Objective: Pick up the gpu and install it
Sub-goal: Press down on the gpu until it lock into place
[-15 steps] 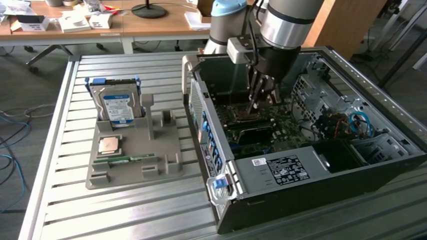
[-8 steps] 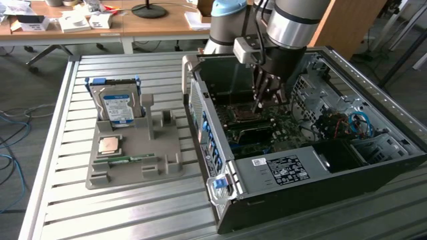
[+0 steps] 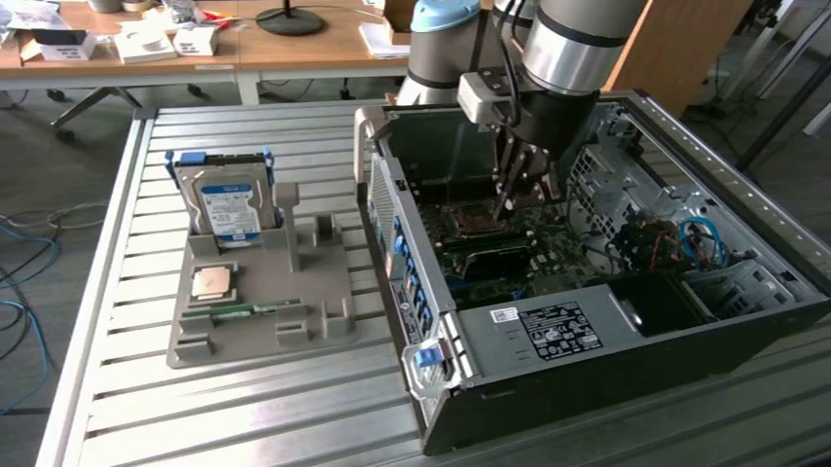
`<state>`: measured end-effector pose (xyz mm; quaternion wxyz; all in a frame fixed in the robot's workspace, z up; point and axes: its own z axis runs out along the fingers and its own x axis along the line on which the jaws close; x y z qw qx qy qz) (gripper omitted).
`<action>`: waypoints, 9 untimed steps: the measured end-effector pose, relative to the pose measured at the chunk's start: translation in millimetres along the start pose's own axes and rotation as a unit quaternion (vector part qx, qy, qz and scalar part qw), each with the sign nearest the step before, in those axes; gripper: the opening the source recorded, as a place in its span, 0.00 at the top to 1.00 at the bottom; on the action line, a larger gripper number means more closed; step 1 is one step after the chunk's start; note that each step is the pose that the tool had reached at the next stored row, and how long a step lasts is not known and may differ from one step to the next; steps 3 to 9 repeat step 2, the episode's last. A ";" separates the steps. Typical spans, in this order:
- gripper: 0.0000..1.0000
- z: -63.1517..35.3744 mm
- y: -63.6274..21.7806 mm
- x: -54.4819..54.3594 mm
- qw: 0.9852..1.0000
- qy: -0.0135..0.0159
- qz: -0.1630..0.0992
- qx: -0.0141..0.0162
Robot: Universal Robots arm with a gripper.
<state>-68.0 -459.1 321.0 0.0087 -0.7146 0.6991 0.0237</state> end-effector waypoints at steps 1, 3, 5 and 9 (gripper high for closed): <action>0.89 0.0 0.0 0.0 1.000 0.000 0.000 0.000; 0.89 0.0 0.0 0.0 1.000 0.000 0.000 0.000; 0.89 0.0 0.0 0.0 1.000 0.000 0.000 0.000; 0.89 0.0 0.0 0.0 1.000 0.000 0.000 0.000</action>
